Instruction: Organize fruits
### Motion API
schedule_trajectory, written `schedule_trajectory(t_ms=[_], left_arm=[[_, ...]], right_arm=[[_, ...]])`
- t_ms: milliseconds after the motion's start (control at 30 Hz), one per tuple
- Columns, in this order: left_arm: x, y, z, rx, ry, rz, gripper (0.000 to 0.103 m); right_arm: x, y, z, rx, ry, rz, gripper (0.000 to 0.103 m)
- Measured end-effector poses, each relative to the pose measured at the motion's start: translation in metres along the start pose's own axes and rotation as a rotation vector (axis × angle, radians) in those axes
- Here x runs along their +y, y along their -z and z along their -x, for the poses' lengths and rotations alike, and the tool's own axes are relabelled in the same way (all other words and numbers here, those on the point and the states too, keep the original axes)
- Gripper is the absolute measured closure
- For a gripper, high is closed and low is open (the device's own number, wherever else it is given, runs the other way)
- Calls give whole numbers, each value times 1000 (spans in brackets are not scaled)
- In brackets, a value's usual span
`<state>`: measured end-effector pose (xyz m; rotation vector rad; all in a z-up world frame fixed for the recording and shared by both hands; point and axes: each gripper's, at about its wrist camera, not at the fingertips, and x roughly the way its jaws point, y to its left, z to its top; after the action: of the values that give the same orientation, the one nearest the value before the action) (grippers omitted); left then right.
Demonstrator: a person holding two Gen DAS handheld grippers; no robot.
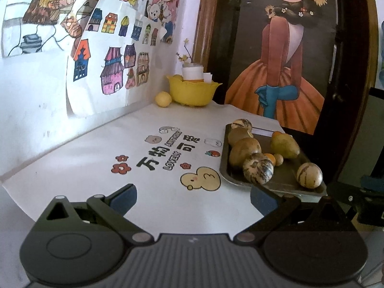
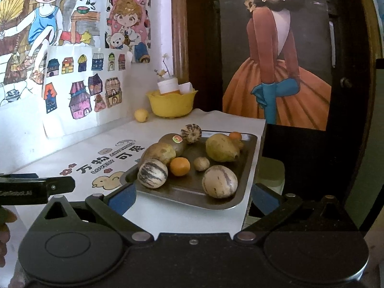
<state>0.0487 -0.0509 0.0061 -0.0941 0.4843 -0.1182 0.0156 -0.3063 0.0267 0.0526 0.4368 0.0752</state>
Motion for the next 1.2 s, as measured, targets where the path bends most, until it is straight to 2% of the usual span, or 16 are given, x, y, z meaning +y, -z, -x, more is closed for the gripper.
schedule_trajectory(t_ms=[500,1200], left_arm=[[11,15,11,20,-33,11,1],[19,21,12,42,-29,57,0]], right_arm=[[13,13,8,7,-21,16,1],[22,21,5,31,-32,37,1]])
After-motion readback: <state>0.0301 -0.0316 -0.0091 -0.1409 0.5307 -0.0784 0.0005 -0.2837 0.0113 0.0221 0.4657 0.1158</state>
